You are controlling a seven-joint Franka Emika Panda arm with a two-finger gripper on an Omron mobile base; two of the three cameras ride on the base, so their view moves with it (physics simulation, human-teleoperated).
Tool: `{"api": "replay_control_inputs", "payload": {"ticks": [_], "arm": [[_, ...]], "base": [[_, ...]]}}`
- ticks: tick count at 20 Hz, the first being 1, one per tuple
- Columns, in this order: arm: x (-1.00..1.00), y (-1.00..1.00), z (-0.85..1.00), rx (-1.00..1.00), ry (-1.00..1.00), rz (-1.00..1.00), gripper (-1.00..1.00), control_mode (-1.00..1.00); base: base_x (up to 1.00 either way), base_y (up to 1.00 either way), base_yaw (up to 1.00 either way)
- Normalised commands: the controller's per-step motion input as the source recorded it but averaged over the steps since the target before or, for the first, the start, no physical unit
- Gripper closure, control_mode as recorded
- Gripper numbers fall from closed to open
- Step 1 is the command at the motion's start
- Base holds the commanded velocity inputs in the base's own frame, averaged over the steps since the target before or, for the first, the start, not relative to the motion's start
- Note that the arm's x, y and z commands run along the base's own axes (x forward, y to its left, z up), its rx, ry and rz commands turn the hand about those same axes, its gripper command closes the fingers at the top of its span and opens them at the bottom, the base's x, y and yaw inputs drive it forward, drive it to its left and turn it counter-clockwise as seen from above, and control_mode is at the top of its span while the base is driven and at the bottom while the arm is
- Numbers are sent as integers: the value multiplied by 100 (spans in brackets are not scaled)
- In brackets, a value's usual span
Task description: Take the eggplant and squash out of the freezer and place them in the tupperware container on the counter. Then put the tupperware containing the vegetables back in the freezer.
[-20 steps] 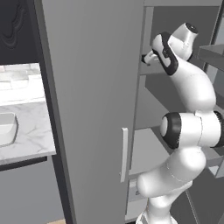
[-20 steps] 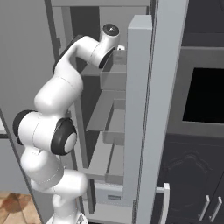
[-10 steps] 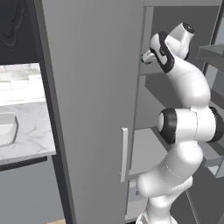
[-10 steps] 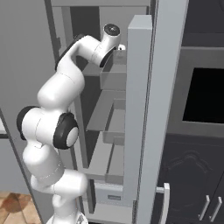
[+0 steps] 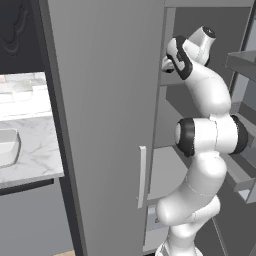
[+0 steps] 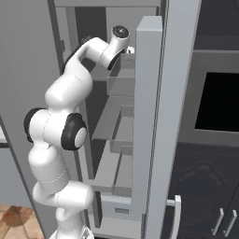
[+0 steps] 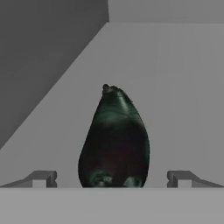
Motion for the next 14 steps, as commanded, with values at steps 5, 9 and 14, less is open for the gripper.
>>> {"api": "replay_control_inputs", "payload": {"ticks": [5, 9, 14], "arm": [[32, 0, -7, 0, 2, 0, -100, -100], [17, 0, -10, 0, 4, 0, -100, -100], [6, 1, -11, 0, 4, 0, 100, -100]], "base": [[0, 0, 0], [0, 0, 0], [0, 0, 0]]}}
